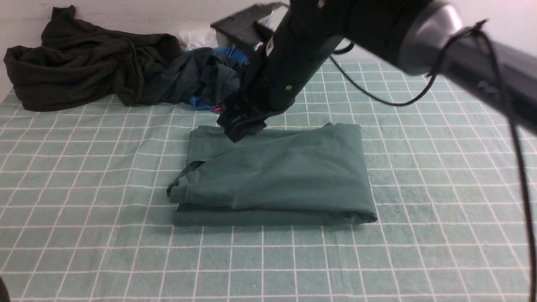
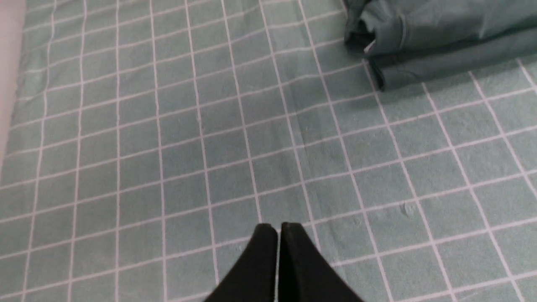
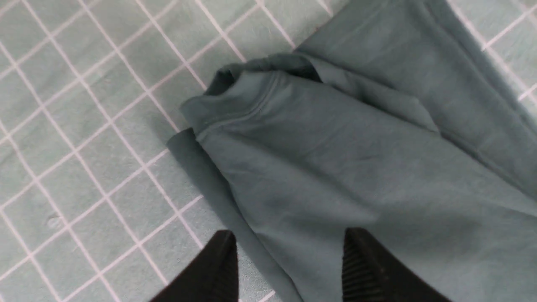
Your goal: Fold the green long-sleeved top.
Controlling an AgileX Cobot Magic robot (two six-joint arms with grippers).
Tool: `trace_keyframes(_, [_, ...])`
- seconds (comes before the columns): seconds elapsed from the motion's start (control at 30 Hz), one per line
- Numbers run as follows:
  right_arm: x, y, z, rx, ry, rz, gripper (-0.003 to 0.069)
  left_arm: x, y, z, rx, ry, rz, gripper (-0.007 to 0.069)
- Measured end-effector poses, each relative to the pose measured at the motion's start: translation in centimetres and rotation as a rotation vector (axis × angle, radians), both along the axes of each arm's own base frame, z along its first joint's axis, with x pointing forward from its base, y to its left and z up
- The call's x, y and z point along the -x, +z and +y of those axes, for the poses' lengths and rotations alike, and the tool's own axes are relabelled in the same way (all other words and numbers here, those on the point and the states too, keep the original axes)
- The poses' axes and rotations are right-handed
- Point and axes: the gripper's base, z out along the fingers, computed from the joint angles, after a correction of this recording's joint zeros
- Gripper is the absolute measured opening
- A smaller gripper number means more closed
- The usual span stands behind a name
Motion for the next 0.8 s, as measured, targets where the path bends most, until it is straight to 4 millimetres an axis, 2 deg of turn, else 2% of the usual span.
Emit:
trace_keyframes(0.1, [2.4,2.7,-1.8,-0.017,0.012,-0.03,0.0167,0.5,-0.5,0.1,0.016,-0.004,-0.055,-0.0003])
trace_keyframes(0.2, [5.1,4.2,-3.9,-0.017,0.013,-0.032,0.0069,1.1,-1.0,0.3,0.028,-0.009,-0.097,-0.0003])
trace_keyframes(0.23, [6.1,4.5,-4.7,-0.019,0.011,-0.034,0.0039,1.2,-1.2,0.3,0.03,-0.009,-0.102,-0.0003])
trace_keyframes(0.27, [6.2,4.2,-4.9,-0.015,0.01,-0.029,0.0034,1.2,-1.3,0.3,0.03,-0.01,-0.104,-0.0003])
trace_keyframes(0.3, [7.6,4.6,-5.9,-0.033,0.003,-0.051,0.0006,1.4,-1.5,0.3,0.032,-0.01,-0.108,-0.0003])
trace_keyframes(0.37, [9.0,5.4,-7.1,-0.064,-0.006,-0.089,-0.0004,1.6,-1.7,0.4,0.034,-0.008,-0.109,-0.0003])
trace_keyframes(0.4, [10.7,5.7,-8.5,-0.102,-0.019,-0.135,-0.0011,1.7,-1.9,0.5,0.034,-0.004,-0.099,-0.0003])
trace_keyframes(0.43, [11.1,6.1,-8.9,-0.114,-0.021,-0.15,-0.0011,1.7,-1.9,0.5,0.035,-0.004,-0.099,-0.0003])
trace_keyframes(0.5, [14.1,6.7,-11.3,-0.182,-0.04,-0.233,-0.0013,1.8,-2.1,0.5,0.031,0.004,-0.072,-0.0003])
trace_keyframes(0.53, [14.3,6.7,-11.5,-0.183,-0.04,-0.234,-0.0013,1.8,-2.1,0.5,0.031,0.004,-0.072,-0.0003])
trace_keyframes(0.6, [17.6,7.5,-14.2,-0.26,-0.056,-0.331,-0.0014,1.9,-2.2,0.5,0.03,0.005,-0.065,-0.0003])
trace_keyframes(0.7, [20.6,7.1,-16.6,-0.32,-0.069,-0.404,-0.0014,1.9,-2.2,0.5,0.03,0.005,-0.065,-0.0003])
trace_keyframes(0.73, [20.8,7.1,-16.8,-0.322,-0.069,-0.406,-0.0014,1.9,-2.2,0.5,0.03,0.005,-0.065,-0.0003])
trace_keyframes(0.77, [22.5,6.8,-18.2,-0.36,-0.076,-0.452,-0.0014,1.9,-2.2,0.5,0.03,0.005,-0.065,-0.0003])
trace_keyframes(0.8, [23.3,6.7,-18.8,-0.382,-0.08,-0.478,-0.0014,1.9,-2.2,0.5,0.03,0.005,-0.065,-0.0003])
